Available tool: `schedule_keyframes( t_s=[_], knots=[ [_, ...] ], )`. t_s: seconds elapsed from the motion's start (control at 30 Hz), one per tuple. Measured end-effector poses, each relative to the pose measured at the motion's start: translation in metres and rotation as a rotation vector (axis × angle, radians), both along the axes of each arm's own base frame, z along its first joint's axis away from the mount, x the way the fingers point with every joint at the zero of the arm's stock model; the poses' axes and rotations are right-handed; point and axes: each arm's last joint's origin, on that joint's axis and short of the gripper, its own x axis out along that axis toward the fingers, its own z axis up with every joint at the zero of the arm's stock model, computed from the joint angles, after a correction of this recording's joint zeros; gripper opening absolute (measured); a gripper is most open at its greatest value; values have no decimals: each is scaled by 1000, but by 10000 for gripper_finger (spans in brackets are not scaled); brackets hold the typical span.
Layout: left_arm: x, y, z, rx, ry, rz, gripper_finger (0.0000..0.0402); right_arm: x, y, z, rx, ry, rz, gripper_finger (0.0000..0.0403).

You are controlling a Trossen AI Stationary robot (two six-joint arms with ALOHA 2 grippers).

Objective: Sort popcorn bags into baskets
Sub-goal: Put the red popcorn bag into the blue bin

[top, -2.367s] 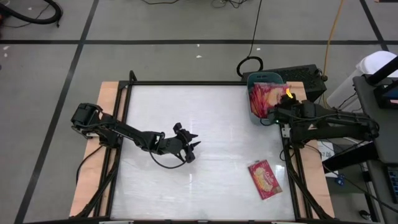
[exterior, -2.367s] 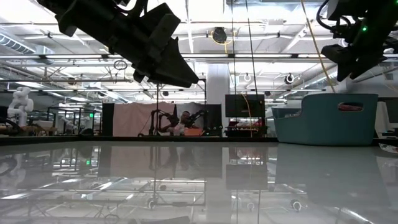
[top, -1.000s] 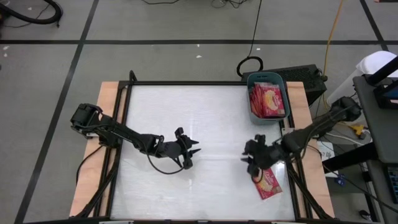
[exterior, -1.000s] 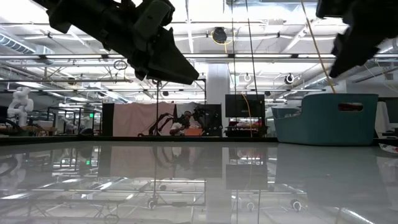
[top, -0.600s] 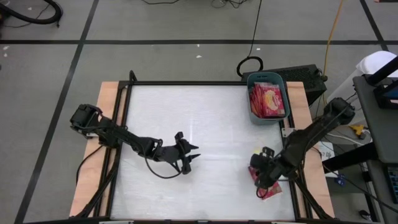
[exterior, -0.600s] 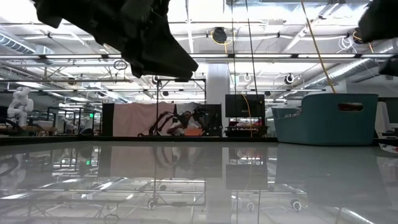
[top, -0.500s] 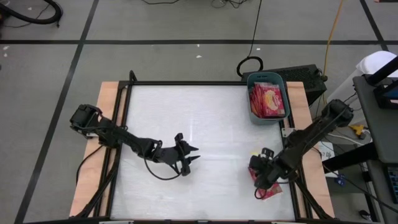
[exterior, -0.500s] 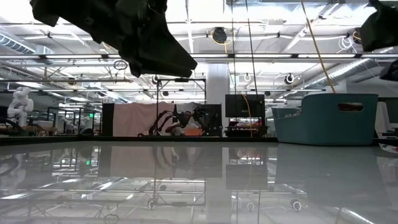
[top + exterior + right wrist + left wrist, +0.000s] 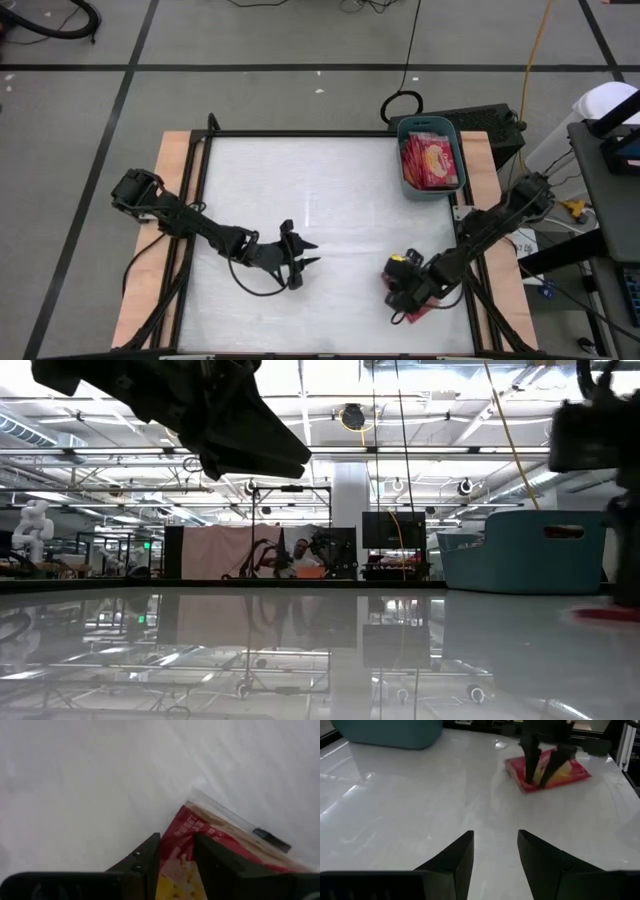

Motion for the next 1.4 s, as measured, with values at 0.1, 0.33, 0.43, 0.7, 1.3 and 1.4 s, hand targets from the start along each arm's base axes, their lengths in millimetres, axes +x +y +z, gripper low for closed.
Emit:
schedule_keyframes(
  t_s=[0.1, 0.33, 0.43, 0.7, 1.3, 1.4],
  knots=[
    [0, 0, 0, 0, 0, 0, 157, 13, -1, -1, -10, -114, -30, 113],
    [0, 0, 0, 1, 3, 0, 157, 41, -13, 1, -59, -275, -33, 113],
    [2, -1, -4, 22, 6, -9, 157, 45, -17, 9, -70, -321, 4, 113],
    [27, -5, -30, 38, -62, -16, 157, 31, -22, 41, -83, -360, 74, 113],
    [115, 1, -58, 23, 129, -170, 161, -31, -3, 20, -10, 69, -63, 113],
    [115, 10, -61, 47, 158, -163, 182, -27, 1, 7, -34, 89, -84, 113]
  ],
)
